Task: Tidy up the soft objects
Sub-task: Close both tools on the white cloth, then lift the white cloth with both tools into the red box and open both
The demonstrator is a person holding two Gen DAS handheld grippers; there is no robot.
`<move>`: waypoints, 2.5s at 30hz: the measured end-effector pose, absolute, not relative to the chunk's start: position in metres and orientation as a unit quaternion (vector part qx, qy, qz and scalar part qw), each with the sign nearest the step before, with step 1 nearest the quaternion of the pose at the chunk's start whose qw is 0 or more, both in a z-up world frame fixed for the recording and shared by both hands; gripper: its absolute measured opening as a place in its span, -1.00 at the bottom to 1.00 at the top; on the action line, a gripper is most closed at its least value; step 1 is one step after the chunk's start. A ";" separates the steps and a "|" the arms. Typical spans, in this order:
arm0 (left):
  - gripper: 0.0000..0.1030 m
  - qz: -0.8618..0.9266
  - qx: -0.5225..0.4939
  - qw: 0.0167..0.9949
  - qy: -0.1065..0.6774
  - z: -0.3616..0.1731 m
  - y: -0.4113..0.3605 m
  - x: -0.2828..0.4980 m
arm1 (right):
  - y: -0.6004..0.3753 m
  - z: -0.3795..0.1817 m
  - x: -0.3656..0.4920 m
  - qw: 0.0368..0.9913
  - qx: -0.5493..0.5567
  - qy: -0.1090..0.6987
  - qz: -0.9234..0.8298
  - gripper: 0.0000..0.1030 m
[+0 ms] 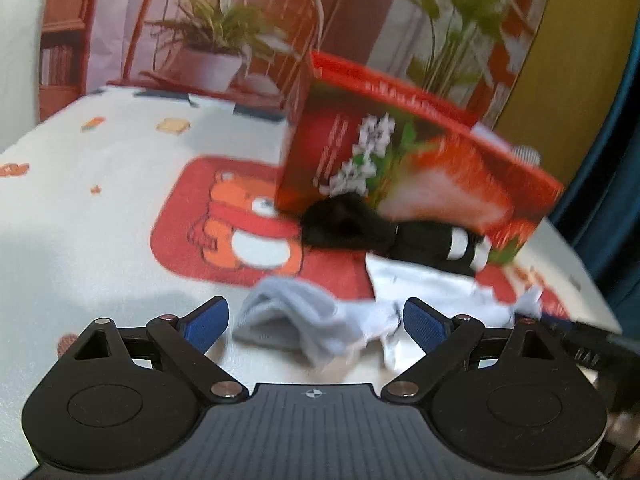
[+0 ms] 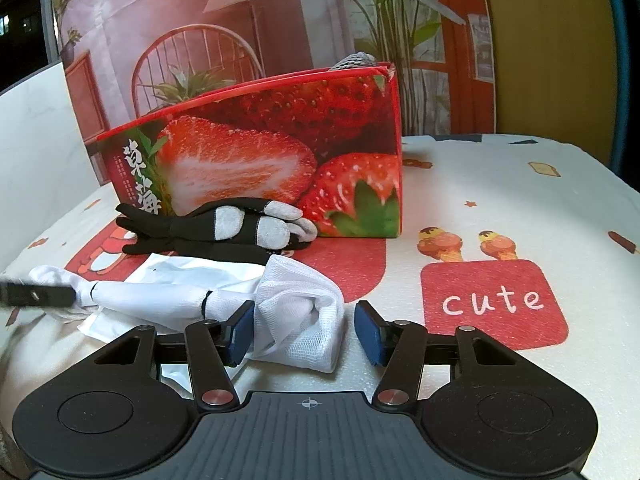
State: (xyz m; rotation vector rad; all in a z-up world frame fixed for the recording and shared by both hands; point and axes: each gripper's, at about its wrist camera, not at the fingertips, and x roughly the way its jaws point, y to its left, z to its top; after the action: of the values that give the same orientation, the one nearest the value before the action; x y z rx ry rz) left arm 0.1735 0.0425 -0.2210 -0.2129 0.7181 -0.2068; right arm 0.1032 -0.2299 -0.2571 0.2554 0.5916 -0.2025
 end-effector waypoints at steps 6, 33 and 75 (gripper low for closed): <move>0.45 -0.076 -0.111 0.924 0.358 -0.225 0.047 0.180 | -0.229 -0.257 0.104 0.944 0.124 0.290 -0.099 -0.03; -0.76 -0.085 -0.029 0.943 0.320 -0.201 0.036 0.168 | -0.225 -0.233 0.096 0.954 0.117 0.269 -0.067 -0.80; -0.76 -0.114 0.101 0.918 0.366 -0.159 -0.047 0.386 | -0.288 -0.158 0.294 0.943 -0.083 0.310 -0.088 -0.80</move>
State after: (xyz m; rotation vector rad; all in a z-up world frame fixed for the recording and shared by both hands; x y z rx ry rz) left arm 0.3855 -0.0471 -0.1585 0.2067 0.7517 -0.2349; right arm 0.2940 -0.2883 -0.1578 -0.1699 0.6310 -0.1788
